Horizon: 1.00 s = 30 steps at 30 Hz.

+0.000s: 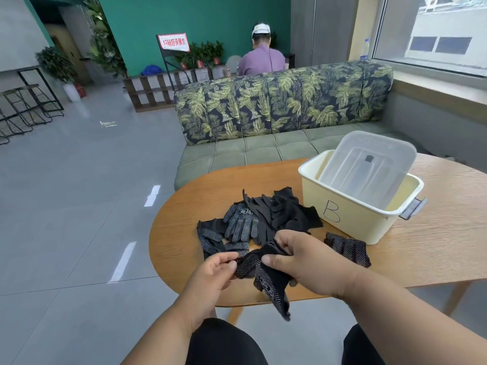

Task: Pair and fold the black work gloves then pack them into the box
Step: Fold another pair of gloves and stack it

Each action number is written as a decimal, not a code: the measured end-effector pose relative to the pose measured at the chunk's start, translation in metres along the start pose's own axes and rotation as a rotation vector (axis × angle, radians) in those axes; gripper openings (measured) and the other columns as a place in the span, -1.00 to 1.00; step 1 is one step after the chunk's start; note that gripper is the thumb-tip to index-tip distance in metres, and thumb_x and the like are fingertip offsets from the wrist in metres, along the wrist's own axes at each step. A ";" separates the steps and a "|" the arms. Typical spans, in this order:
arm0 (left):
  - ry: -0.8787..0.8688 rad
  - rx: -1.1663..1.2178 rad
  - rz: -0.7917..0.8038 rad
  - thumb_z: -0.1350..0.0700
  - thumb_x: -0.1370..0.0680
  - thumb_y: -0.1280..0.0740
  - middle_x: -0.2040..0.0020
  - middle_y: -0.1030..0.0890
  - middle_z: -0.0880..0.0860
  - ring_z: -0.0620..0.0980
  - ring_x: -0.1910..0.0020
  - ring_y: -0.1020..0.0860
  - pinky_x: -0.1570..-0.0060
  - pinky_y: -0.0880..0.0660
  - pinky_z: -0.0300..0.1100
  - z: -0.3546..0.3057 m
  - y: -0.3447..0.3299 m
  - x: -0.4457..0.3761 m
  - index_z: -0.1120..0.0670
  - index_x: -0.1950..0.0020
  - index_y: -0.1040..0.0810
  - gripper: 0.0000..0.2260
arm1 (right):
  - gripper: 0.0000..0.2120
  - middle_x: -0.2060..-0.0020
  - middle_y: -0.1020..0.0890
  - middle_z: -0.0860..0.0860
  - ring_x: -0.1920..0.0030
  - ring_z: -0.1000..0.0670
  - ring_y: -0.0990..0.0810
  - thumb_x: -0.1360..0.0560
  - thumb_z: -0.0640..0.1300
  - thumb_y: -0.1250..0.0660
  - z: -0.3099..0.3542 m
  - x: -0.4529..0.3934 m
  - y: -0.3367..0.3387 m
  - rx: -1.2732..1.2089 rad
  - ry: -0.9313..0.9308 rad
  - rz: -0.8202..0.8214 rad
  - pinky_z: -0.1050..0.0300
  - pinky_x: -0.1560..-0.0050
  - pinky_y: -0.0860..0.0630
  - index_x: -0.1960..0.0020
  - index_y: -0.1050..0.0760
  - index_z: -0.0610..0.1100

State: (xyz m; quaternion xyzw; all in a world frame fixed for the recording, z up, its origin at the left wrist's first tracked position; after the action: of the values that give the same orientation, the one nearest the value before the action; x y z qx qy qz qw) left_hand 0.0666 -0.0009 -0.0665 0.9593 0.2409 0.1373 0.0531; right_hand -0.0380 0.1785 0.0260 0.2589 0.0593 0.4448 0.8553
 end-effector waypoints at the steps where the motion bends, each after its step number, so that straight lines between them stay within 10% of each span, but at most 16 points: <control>1: 0.017 0.079 -0.061 0.05 -0.69 -0.30 -0.08 -0.74 0.03 0.00 -0.12 -0.68 -0.26 -0.54 0.00 0.003 0.007 -0.001 -0.04 -0.26 -0.63 -0.82 | -0.68 0.31 -0.59 0.01 0.32 0.07 -0.62 -0.61 0.01 -0.42 0.004 -0.003 -0.006 -0.051 0.013 0.028 0.12 0.27 -0.62 0.08 -0.40 -0.19; 8: 0.014 0.205 -0.345 -0.07 -0.72 -0.20 -0.07 -0.74 -0.02 -0.03 -0.15 -0.66 -0.25 -0.53 -0.04 0.007 0.043 0.003 -0.08 -0.20 -0.63 -0.77 | -0.80 -0.09 -0.74 -0.08 -0.06 -0.05 -0.71 -0.66 -0.07 -0.35 -0.043 -0.030 -0.010 -0.652 -0.129 -0.072 0.05 0.09 -0.63 -0.25 -0.56 -0.11; 13: -0.080 -0.285 -0.195 -0.06 -0.65 -0.31 -0.32 -0.52 -0.21 -0.27 -0.31 -0.47 -0.31 -0.36 -0.27 0.011 0.010 0.005 -0.17 -0.37 -0.51 -0.72 | -0.82 -0.06 -0.70 -0.20 0.13 -0.12 -0.77 -0.62 -0.20 -0.39 -0.137 -0.018 -0.025 -0.475 -0.497 -0.297 0.02 0.14 -0.72 -0.18 -0.48 -0.21; 21: -0.215 -0.973 -0.001 -0.22 -0.66 -0.16 -0.68 0.08 -0.16 -0.05 -0.66 0.17 -0.64 0.09 -0.04 0.040 -0.043 -0.004 -0.27 -0.64 -0.10 -0.45 | -0.67 0.18 -0.73 -0.19 0.40 -0.05 -0.62 -0.63 -0.24 -0.35 -0.146 -0.009 -0.025 -0.361 -0.497 -0.331 0.07 0.32 -0.63 -0.33 -0.38 -0.01; 30: -0.174 -1.196 0.024 -0.22 -0.72 0.05 -0.65 0.30 -0.13 0.02 -0.67 0.24 -0.61 0.24 0.01 0.054 -0.043 -0.006 -0.17 -0.68 0.17 -0.44 | -0.36 0.20 -0.70 0.01 0.31 0.00 -0.66 -0.58 -0.12 -0.40 -0.142 -0.003 -0.013 0.038 -0.447 -0.354 0.12 0.34 -0.56 -0.58 -0.23 0.08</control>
State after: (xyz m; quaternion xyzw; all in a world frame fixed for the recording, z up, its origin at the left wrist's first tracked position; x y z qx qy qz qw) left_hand 0.0577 0.0321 -0.1272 0.7734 0.1060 0.1707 0.6012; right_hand -0.0771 0.2257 -0.1030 0.3520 -0.0781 0.2191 0.9066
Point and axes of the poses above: each hand's wrist, its own x-axis away from the middle knuckle, its own y-axis out of the back of the hand, z = x × y, the point moved 8 cm from there along -x, towards the middle knuckle
